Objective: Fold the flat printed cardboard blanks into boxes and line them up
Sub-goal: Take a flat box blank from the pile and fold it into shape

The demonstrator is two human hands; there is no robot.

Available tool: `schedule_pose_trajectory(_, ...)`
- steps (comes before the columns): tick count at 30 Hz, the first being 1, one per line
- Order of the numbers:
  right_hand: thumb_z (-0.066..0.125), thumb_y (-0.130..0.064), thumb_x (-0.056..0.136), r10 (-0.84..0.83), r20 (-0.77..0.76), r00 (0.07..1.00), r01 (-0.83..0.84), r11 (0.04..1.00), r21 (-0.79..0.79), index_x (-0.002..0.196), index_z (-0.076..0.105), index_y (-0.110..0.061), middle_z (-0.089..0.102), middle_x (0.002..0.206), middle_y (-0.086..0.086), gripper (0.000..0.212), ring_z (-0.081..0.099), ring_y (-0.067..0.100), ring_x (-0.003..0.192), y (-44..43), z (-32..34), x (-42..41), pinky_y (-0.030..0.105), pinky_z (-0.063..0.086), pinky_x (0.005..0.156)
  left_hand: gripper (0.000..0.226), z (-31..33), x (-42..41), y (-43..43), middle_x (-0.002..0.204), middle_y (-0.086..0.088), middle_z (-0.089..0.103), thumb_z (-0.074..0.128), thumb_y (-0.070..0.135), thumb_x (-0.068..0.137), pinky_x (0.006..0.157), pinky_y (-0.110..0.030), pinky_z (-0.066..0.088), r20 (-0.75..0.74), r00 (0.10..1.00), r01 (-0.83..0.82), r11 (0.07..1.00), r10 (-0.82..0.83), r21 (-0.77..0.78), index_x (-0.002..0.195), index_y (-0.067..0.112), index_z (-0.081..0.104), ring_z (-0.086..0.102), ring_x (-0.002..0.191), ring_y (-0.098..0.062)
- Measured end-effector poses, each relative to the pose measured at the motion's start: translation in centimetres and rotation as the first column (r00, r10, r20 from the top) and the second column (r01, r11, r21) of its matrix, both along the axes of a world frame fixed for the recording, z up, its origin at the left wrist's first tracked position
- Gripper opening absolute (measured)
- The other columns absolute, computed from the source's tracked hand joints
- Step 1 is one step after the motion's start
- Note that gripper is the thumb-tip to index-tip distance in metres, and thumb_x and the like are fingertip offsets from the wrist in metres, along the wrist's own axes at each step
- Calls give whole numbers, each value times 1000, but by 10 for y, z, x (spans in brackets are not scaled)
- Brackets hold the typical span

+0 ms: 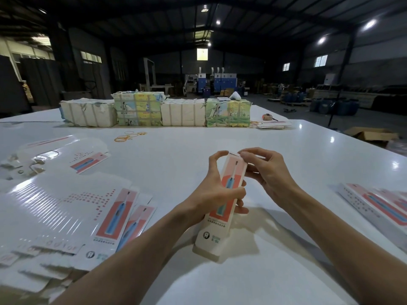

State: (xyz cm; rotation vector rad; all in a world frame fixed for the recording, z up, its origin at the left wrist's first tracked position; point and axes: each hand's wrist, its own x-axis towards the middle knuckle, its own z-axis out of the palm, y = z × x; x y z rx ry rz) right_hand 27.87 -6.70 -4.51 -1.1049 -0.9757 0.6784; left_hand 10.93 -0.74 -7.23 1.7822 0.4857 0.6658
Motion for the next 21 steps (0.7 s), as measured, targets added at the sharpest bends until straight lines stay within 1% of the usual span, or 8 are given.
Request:
schedule_pose_trajectory(2, 68, -12, 100, 12, -4, 1000, -12, 1000, -5, 95, 82, -10, 79, 98, 11, 15, 78, 30, 96, 0, 1, 1, 37, 64, 72, 105, 0, -1, 0, 120, -4, 59, 84, 17, 79, 67, -35, 64, 8, 1000, 1, 1000, -1, 7, 140, 66, 14, 78, 83, -25)
schedule_pose_trajectory(5, 67, -11, 100, 28, -12, 1000, -29, 999, -24, 92, 85, -13, 79, 99, 11, 20, 78, 29, 96, -1, 2, 2, 37, 64, 70, 105, 0, -1, 1, 122, -2, 58, 84, 19, 79, 69, -36, 65, 8, 1000, 12, 999, -12, 38, 139, 72, 16, 77, 92, -17)
schedule_pose_trajectory(9, 66, -9, 100, 61, -18, 998, -62, 997, -44, 91, 85, -12, 79, 100, 13, 21, 78, 30, 97, -3, 5, 4, 37, 64, 70, 103, -1, -2, 1, 123, 0, 58, 85, 19, 79, 68, -35, 65, 5, 1000, 13, 998, -14, 55, 137, 74, 19, 75, 96, -12)
schedule_pose_trajectory(10, 66, -8, 100, 69, -18, 997, -69, 996, -50, 92, 85, -12, 79, 100, 13, 20, 78, 30, 98, -3, 6, 4, 38, 65, 71, 102, -1, -2, 1, 123, -1, 58, 85, 19, 79, 68, -34, 64, 6, 1000, 11, 999, -11, 53, 136, 74, 20, 75, 95, -13)
schedule_pose_trajectory(13, 65, -11, 101, 91, 0, 996, -91, 994, -55, 98, 84, -11, 79, 103, 13, 19, 77, 31, 101, -3, 6, 6, 39, 65, 75, 99, 0, -1, 2, 119, -3, 61, 84, 13, 80, 66, -35, 64, 9, 1000, 7, 1000, -7, 15, 134, 70, 24, 78, 85, -21)
schedule_pose_trajectory(17, 69, -21, 98, 210, -25, 977, -211, 977, -35, 110, 82, -11, 78, 114, 13, 20, 75, 30, 110, -3, 3, 3, 38, 64, 82, 95, 3, -3, 6, 114, -6, 64, 80, 7, 85, 66, -35, 64, 24, 999, -23, 999, 24, -41, 140, 58, 24, 78, 80, -25)
schedule_pose_trajectory(19, 73, -24, 94, 241, 27, 970, -240, 970, -37, 118, 78, -12, 77, 115, 11, 27, 75, 28, 110, -1, 0, -1, 36, 64, 84, 92, 4, -4, 7, 114, -11, 64, 79, 6, 86, 67, -38, 65, 40, 998, -45, 996, 48, -76, 141, 55, 25, 78, 80, -27)
schedule_pose_trajectory(21, 76, -22, 93, 196, 103, 975, -194, 981, -27, 120, 75, -14, 78, 113, 8, 28, 76, 28, 107, 1, -4, -7, 35, 64, 85, 89, 5, -5, 7, 114, -15, 62, 78, 5, 88, 68, -40, 65, 43, 996, -79, 994, 83, -81, 138, 56, 26, 78, 79, -28)
